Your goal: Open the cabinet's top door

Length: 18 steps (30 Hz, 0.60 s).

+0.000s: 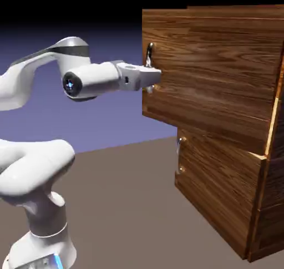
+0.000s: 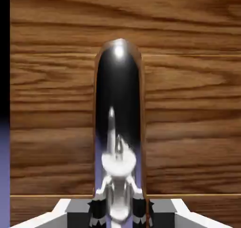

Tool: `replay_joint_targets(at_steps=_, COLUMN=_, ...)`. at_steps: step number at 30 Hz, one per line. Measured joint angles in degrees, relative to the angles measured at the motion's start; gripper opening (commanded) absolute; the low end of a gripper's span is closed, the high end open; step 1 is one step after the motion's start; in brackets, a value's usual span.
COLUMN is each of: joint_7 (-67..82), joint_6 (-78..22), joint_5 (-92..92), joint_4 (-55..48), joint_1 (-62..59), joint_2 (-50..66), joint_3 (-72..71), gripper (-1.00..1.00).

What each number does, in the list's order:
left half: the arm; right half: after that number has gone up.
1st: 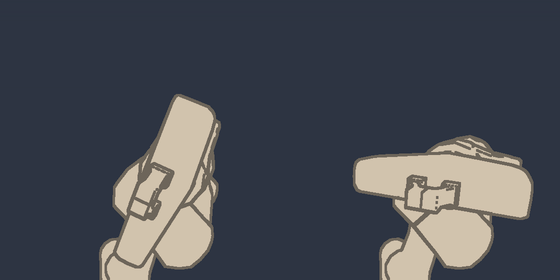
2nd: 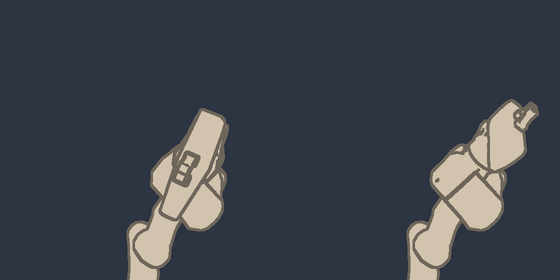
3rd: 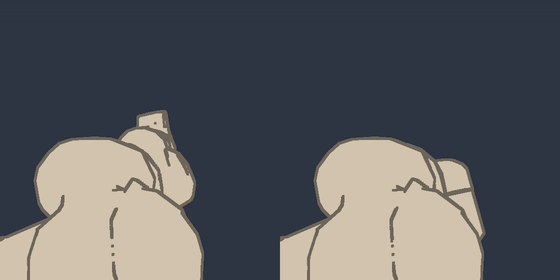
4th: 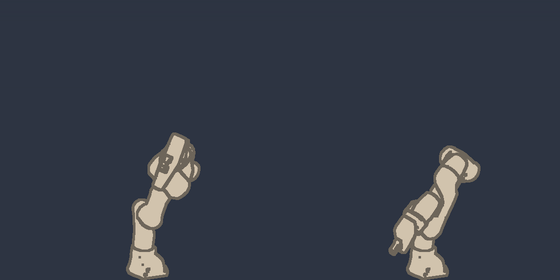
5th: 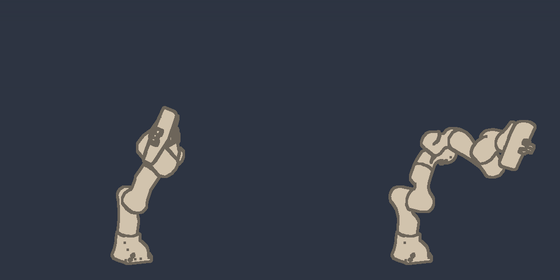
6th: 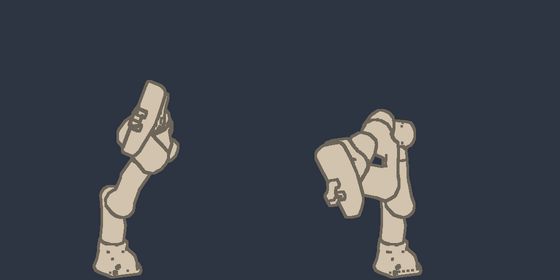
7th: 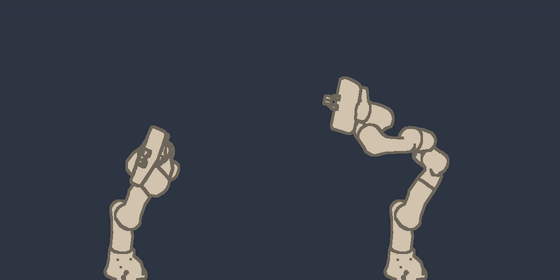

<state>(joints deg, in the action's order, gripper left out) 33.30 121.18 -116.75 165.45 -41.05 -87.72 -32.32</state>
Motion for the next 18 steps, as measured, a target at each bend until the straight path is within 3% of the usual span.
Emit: replay_joint_targets(at_steps=18, joint_7=8.31, joint_6=-24.36, joint_5=32.18, joint_4=3.16, joint_1=1.18, joint_2=5.7, joint_3=37.39, gripper=-1.0)
